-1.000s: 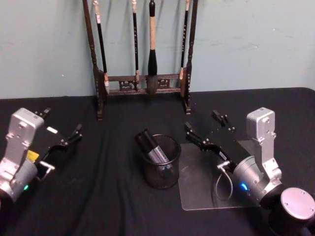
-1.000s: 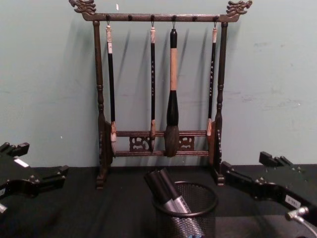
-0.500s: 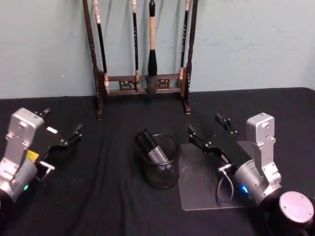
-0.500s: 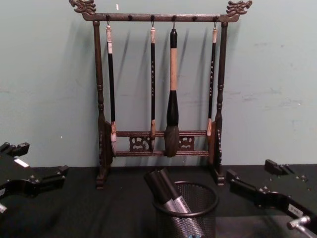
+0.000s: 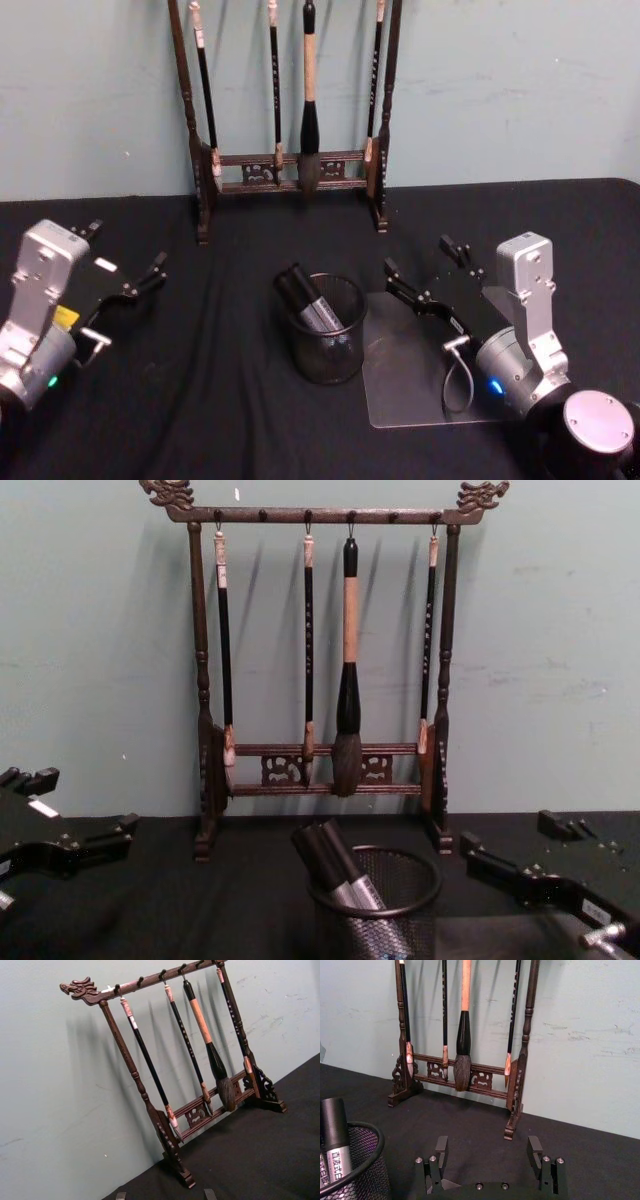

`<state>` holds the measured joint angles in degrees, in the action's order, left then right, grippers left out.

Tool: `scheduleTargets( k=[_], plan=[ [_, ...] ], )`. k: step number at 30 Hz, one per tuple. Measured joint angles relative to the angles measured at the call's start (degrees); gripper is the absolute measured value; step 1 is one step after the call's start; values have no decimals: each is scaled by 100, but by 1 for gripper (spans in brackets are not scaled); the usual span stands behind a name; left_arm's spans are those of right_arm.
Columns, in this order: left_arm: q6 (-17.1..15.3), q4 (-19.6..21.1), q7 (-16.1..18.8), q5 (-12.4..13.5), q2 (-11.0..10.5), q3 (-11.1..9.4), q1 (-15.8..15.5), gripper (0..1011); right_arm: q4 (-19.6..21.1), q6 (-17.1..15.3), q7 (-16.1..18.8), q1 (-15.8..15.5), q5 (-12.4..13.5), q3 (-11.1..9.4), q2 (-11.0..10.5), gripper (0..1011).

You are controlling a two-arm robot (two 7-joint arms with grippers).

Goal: Pick up the water-based marker from the table and place it into the pen holder.

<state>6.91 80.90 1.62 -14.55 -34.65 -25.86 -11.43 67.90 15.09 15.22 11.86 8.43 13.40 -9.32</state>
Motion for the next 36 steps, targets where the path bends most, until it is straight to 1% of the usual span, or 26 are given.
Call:
scheduleTargets(
  k=[36],
  plan=[
    [0, 0, 0, 0, 0, 0, 0, 1009, 20, 13, 37, -10, 53, 7, -10, 1002]
  ],
)
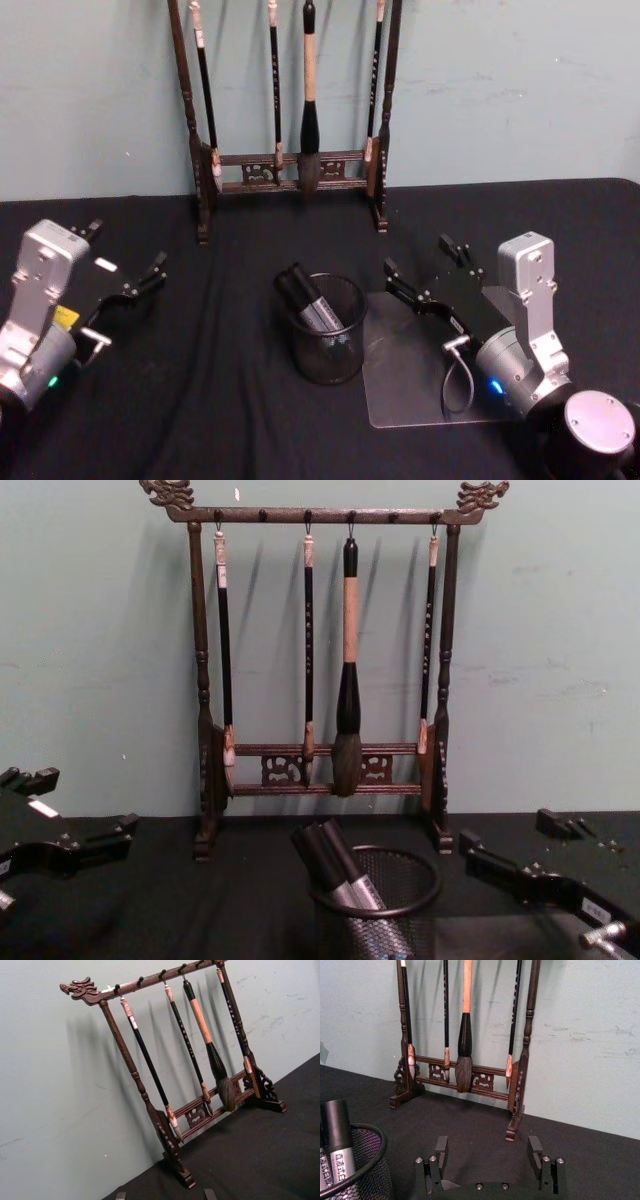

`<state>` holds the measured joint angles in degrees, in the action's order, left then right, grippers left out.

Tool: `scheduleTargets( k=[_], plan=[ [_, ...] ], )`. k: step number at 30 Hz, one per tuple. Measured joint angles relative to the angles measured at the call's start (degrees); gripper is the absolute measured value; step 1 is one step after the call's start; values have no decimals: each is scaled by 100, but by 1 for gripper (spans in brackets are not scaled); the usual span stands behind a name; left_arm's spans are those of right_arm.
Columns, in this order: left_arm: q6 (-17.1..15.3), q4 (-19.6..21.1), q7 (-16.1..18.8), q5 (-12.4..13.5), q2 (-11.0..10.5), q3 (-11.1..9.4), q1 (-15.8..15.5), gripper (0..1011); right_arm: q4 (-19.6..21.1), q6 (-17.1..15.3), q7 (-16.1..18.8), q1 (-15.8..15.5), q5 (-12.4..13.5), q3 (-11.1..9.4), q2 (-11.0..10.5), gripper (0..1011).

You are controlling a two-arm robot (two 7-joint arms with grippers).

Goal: Pick up the water-based marker from the table and place it into the pen holder.

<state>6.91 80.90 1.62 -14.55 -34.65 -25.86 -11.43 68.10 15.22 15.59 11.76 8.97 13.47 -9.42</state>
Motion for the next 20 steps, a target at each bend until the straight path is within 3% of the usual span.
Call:
scheduleTargets(
  k=[20],
  plan=[
    [0, 0, 0, 0, 0, 0, 0, 1009, 0, 0, 0, 0, 0, 0, 0, 1002]
  ],
)
